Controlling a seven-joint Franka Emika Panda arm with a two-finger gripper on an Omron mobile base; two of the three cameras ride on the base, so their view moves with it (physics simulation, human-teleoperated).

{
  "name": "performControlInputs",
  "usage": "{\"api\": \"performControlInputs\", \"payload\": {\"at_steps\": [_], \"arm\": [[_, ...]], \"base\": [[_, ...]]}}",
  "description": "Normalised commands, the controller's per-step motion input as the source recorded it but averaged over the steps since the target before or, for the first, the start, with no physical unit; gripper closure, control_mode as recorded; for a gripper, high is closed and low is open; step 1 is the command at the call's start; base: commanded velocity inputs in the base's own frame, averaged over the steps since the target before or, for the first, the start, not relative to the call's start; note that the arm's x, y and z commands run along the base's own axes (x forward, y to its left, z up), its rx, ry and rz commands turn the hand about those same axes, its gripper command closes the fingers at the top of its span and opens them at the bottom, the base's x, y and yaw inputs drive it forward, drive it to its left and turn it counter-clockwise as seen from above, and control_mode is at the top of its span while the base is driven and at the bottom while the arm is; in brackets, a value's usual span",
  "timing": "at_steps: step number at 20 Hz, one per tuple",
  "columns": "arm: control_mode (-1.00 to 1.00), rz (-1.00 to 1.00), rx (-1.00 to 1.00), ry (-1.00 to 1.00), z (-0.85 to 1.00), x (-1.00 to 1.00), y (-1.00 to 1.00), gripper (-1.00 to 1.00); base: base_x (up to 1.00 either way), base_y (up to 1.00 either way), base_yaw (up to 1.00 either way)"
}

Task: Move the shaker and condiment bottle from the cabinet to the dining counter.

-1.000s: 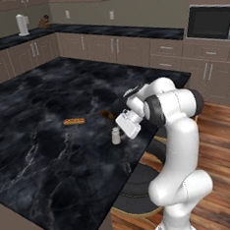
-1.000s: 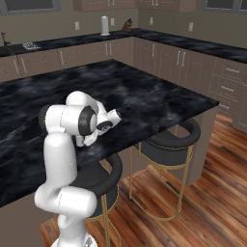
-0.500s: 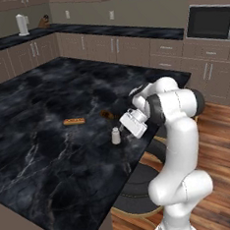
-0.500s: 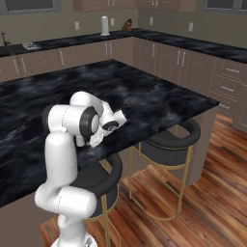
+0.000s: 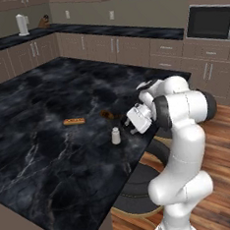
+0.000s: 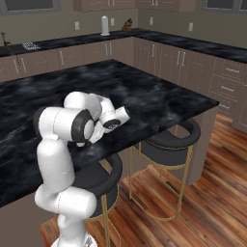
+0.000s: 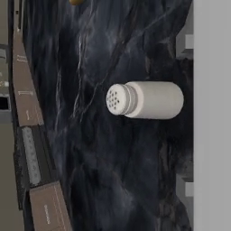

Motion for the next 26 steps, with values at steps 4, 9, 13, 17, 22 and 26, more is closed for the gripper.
{"api": "performControlInputs", "payload": {"at_steps": [4,9,13,17,22,26], "arm": [[-1.0,-0.24,-0.09,0.07,0.52,-0.36,0.0,-1.0],[-1.0,-0.18,-0.13,0.13,0.51,-0.37,0.0,-1.0],[-1.0,-0.19,-0.1,0.16,0.51,-0.36,0.0,-1.0],[-1.0,-0.28,-0.01,0.17,0.48,-0.39,0.0,-1.0],[-1.0,-0.39,0.0,0.08,0.41,-0.41,0.0,-1.0],[-1.0,-0.36,-0.02,0.02,0.38,-0.46,0.0,-1.0]], "base": [[0.0,0.0,0.0],[0.0,0.0,0.0],[0.0,0.0,0.0],[0.0,0.0,0.0],[0.0,0.0,0.0],[0.0,0.0,0.0]]}}
